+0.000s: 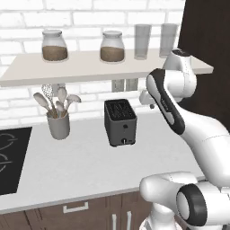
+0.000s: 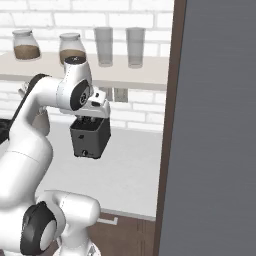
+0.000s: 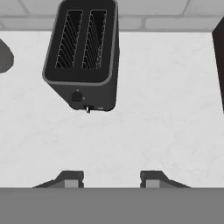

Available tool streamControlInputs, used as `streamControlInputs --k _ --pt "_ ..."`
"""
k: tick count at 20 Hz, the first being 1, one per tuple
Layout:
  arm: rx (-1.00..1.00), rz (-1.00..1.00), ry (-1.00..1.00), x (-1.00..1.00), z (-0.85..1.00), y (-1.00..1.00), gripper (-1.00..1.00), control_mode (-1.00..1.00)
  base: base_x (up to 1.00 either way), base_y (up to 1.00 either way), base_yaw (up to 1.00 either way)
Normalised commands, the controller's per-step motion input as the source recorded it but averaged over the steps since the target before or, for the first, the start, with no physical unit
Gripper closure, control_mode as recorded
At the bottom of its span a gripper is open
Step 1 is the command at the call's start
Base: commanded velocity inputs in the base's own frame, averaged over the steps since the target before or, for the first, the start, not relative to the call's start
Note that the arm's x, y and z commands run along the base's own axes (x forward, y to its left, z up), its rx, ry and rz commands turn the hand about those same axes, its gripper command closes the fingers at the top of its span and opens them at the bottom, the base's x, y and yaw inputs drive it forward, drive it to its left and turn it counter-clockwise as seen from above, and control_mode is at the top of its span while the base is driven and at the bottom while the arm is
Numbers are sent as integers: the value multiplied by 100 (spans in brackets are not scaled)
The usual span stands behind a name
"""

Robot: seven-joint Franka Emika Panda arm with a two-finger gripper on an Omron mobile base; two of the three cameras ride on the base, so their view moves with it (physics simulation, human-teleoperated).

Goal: Take a straw from the drawer in front and place it inside the glass cup on the dining counter.

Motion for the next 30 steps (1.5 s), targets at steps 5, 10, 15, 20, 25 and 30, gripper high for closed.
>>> streamControlInputs --k 5,10,15,20,25,30 --pt "-2 1 0 -62 -11 1 -100 -100 0 0 0" --pt "-4 0 -2 -100 -58 0 -100 -100 0 0 0" --pt "0 0 -5 -78 -46 0 -100 -100 0 0 0" --pt "0 0 -5 -39 -17 0 -100 -100 0 0 0" --pt "0 0 0 -5 0 0 -100 -100 0 0 0" --pt "0 0 0 0 0 0 -100 100 -41 18 -1"
